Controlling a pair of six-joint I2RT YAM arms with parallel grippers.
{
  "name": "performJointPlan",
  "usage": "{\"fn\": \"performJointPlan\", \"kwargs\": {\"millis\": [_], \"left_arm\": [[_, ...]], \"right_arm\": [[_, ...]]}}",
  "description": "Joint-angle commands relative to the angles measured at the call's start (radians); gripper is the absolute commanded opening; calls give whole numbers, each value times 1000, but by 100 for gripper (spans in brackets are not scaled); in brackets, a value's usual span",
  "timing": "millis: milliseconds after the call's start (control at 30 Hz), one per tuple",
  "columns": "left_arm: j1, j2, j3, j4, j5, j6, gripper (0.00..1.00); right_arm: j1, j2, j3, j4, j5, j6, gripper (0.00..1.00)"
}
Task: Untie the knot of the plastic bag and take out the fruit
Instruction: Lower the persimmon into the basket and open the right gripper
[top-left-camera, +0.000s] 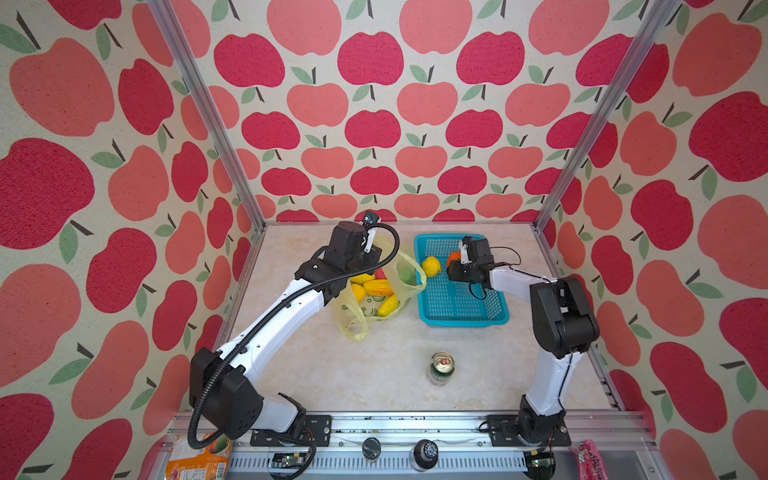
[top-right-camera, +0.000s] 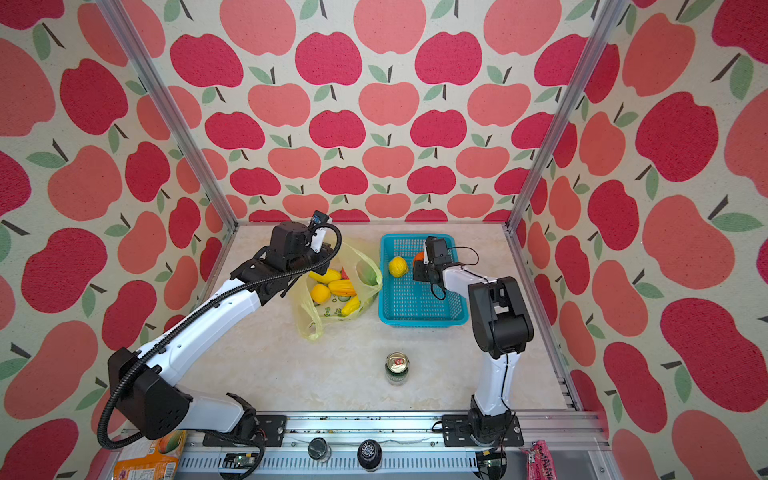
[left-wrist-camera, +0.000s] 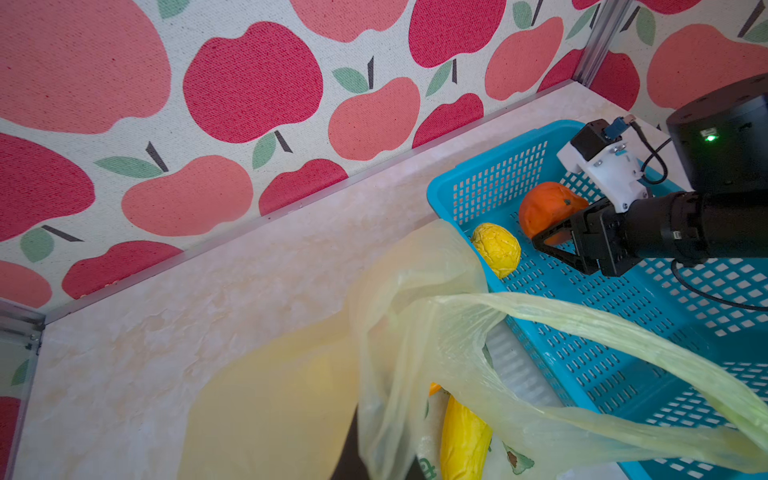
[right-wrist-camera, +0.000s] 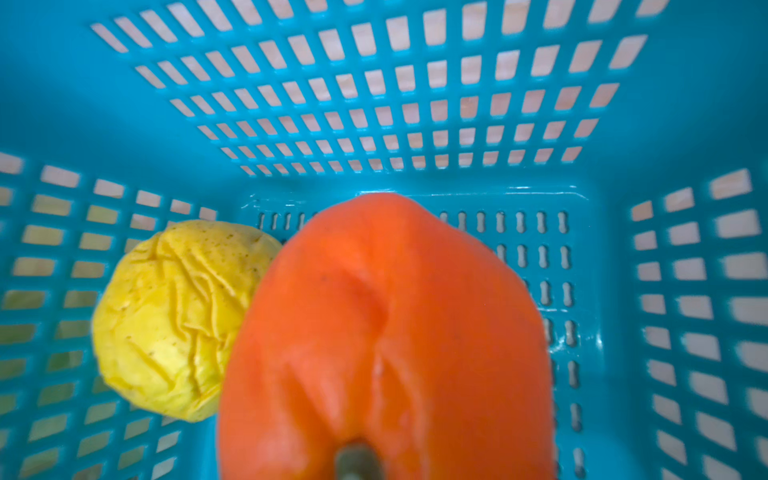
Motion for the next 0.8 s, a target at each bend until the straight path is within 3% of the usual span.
{"fn": "performJointPlan", "kwargs": {"millis": [0, 100, 400, 633, 767], "left_arm": [[-1, 4, 44, -5, -15, 2, 0], [0, 1, 43, 2, -12, 5, 0], [0, 11, 45, -2, -15, 4, 0], [0, 21, 51, -12, -16, 2, 0], [0, 19, 48, -12, -13, 1, 0]], "right_arm": [[-13, 57, 56, -64, -20, -20, 31], [-19, 80, 76, -80, -24, -18, 34], [-19, 71, 76, -57, -31, -17, 63], [-20, -56, -34, 29, -53, -1, 80], [-9, -165, -128, 106, -34, 5, 85]]}}
